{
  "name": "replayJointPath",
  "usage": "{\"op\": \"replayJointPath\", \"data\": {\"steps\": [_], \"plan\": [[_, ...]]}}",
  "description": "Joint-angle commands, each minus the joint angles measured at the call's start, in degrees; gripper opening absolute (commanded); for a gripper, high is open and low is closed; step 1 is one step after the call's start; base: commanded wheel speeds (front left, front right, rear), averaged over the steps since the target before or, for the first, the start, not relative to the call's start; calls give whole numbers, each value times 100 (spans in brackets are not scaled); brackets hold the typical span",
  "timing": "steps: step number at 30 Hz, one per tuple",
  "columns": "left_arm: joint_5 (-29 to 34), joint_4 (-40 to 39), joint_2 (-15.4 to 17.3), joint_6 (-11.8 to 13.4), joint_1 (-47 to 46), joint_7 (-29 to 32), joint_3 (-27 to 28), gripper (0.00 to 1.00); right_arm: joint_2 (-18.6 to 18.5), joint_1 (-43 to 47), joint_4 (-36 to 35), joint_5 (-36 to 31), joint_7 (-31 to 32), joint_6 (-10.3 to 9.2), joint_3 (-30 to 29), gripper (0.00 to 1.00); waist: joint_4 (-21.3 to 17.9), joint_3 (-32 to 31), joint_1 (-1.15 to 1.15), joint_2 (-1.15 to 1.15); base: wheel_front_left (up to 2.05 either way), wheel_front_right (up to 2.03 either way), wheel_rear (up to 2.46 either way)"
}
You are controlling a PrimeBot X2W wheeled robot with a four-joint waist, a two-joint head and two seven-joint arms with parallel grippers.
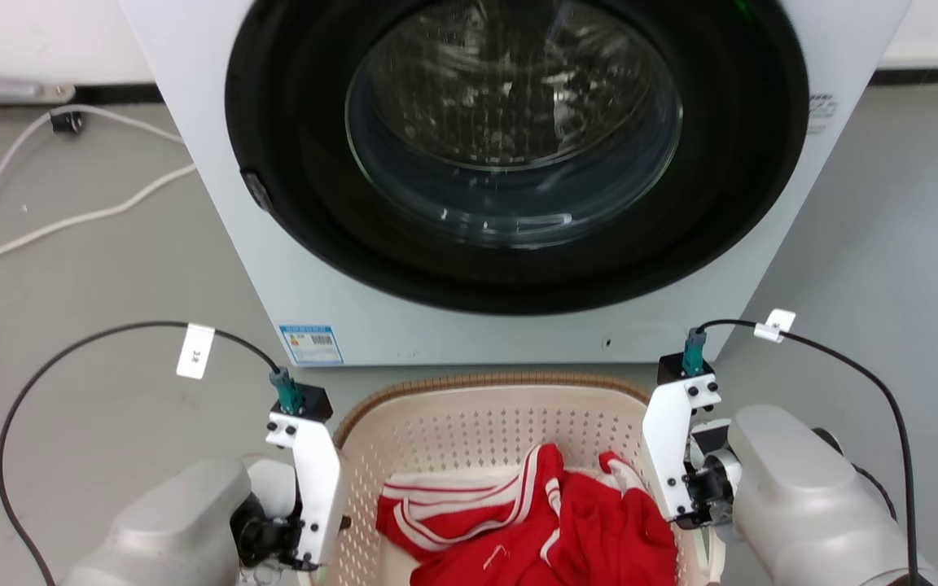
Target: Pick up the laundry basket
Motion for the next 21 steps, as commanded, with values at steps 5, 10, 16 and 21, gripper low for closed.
{"op": "replayJointPath", "data": {"steps": [5, 10, 16, 21], "plan": [[48, 171, 145, -9, 265, 158, -48, 0, -147, 147, 22, 66, 94, 16, 130, 0, -3, -434, 2, 0, 0, 0, 0], [35, 200, 105, -9, 339, 238, -54, 0, -150, 212, 39, 158, 158, 16, 193, 0, 35, -611, 2, 0, 0, 0, 0], [23, 218, 109, -9, 401, 349, -55, 0, -151, 219, 9, 263, 236, 16, 295, 0, 58, -797, 2, 0, 0, 0, 0], [-8, 272, 102, -9, 453, 531, -59, 0, -154, 242, -39, 346, 349, 16, 394, 0, 39, -895, 2, 0, 0, 0, 0]]}}
